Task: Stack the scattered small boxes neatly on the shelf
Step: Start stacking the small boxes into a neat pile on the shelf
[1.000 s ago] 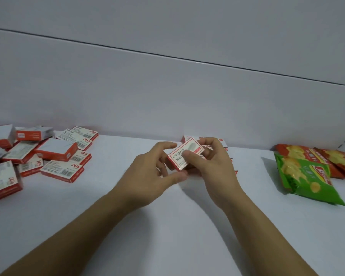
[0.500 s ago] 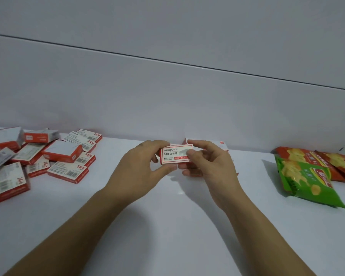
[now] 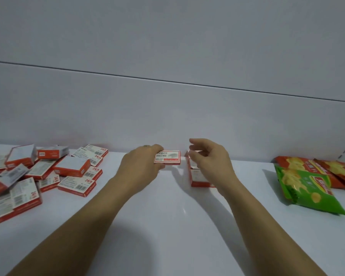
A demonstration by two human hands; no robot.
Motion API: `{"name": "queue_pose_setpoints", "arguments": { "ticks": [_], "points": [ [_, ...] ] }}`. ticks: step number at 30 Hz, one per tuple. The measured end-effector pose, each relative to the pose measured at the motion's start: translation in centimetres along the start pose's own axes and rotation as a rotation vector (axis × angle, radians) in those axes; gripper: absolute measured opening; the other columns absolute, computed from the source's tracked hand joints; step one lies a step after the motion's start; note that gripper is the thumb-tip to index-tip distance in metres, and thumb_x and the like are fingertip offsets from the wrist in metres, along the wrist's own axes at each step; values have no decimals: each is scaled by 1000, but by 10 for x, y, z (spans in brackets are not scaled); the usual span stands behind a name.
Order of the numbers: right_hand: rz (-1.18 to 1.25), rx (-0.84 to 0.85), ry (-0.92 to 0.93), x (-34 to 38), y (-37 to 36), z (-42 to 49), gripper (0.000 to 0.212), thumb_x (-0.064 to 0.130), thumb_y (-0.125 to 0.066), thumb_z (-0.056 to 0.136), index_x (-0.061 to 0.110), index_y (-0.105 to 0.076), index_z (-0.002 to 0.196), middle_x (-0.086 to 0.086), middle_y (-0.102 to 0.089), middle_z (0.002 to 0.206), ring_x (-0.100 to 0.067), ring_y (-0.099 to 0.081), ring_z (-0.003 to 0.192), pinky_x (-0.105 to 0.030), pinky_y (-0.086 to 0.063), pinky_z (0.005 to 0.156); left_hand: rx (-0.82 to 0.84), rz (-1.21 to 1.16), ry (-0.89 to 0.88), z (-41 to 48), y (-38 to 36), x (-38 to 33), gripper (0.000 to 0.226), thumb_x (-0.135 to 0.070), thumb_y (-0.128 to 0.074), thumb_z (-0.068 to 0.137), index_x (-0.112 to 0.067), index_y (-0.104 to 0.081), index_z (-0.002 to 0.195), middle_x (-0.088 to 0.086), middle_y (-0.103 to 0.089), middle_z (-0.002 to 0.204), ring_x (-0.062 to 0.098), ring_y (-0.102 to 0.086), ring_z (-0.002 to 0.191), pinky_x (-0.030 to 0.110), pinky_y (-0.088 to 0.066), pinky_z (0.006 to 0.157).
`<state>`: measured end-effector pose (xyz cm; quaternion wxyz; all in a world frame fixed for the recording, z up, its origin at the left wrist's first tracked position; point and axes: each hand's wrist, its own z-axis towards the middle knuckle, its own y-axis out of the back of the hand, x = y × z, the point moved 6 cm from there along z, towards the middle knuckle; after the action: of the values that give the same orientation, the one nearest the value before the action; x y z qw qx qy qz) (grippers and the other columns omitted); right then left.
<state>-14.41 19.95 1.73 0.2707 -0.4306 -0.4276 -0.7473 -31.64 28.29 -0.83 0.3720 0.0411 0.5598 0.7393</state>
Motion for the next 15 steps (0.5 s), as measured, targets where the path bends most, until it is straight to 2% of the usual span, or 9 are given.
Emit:
{"name": "queue_pose_setpoints", "arguments": {
  "ticks": [2,4,7,10,13,15],
  "points": [
    [-51,-18,33,5,8,10,27,16,-63,87,26,-67,112,16,-68,95,7,-61,78,-4,-43,64,13,67,28,9,-4,7,30,-38,-63,83,-36,-55,112,-9,-64,99,18,-58,90,31,-42,66],
    [-172,-5,45,3,9,15,25,18,-61,88,26,-67,111,15,-67,94,6,-60,77,-2,-40,64,47,101,47,19,-11,13,28,-39,-64,83,-35,-57,109,-8,-65,97,18,-58,90,30,-38,65],
    [-417,5,71,-9,2,11,26,21,-57,91,24,-65,115,7,-65,107,-6,-59,90,-18,-41,77,84,146,60,31,-27,16,30,-41,-63,85,-34,-58,114,-5,-62,101,20,-57,95,31,-40,72],
    [-726,40,223,-15,-11,4,29,21,-56,90,22,-66,117,-2,-64,111,-22,-56,102,-32,-40,85,24,156,82,36,-38,16,30,-41,-58,88,-31,-60,116,-1,-57,104,22,-52,97,35,-38,77],
    [-757,34,297,-12,-13,2,27,23,-59,89,19,-69,113,-6,-67,108,-28,-57,99,-35,-39,85,-76,173,51,39,-36,14,27,-37,-61,87,-27,-64,112,0,-55,106,23,-49,96,33,-33,73],
    [-759,14,307,-11,-12,3,26,24,-59,89,19,-70,112,-6,-67,108,-29,-57,99,-37,-39,86,-91,176,4,37,-37,9,22,-32,-60,89,-25,-68,108,0,-57,102,23,-51,92,32,-35,70]
  ]
}}
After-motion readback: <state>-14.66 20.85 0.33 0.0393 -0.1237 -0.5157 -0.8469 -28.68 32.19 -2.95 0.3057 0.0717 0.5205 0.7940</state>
